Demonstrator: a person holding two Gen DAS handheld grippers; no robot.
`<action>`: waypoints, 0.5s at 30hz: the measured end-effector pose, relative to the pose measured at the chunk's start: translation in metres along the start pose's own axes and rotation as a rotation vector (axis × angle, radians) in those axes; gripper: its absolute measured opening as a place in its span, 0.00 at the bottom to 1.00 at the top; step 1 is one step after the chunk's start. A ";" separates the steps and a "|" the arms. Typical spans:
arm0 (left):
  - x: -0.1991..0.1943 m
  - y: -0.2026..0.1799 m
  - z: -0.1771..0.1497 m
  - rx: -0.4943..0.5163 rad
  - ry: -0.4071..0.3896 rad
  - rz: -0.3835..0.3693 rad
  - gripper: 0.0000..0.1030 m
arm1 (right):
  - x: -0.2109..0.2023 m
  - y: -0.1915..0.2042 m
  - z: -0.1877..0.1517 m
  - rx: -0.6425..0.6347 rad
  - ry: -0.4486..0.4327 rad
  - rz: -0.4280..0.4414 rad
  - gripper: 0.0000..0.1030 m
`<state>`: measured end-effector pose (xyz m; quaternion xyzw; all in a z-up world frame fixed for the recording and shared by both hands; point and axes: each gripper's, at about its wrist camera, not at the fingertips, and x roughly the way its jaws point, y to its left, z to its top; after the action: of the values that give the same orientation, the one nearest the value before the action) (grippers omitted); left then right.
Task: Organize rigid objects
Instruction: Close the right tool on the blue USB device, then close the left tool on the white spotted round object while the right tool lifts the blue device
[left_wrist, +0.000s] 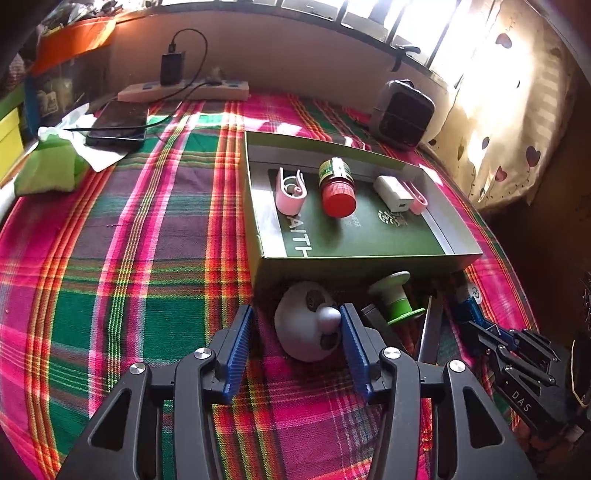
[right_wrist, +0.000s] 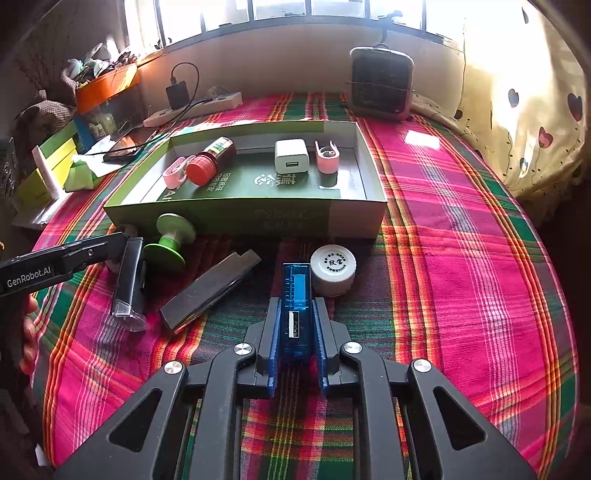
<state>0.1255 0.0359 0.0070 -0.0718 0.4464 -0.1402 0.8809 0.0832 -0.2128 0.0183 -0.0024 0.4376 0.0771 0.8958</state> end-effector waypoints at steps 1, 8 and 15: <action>0.001 -0.001 0.001 0.004 0.001 0.005 0.45 | -0.001 -0.001 0.000 0.003 -0.001 0.001 0.16; 0.002 -0.003 0.002 -0.002 -0.004 0.024 0.45 | -0.002 -0.009 -0.001 0.015 -0.002 0.020 0.16; 0.002 -0.003 0.001 -0.019 -0.007 0.021 0.39 | -0.002 -0.011 -0.001 0.026 -0.002 0.047 0.16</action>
<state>0.1269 0.0321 0.0072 -0.0763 0.4453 -0.1265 0.8831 0.0827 -0.2243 0.0186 0.0198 0.4377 0.0925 0.8941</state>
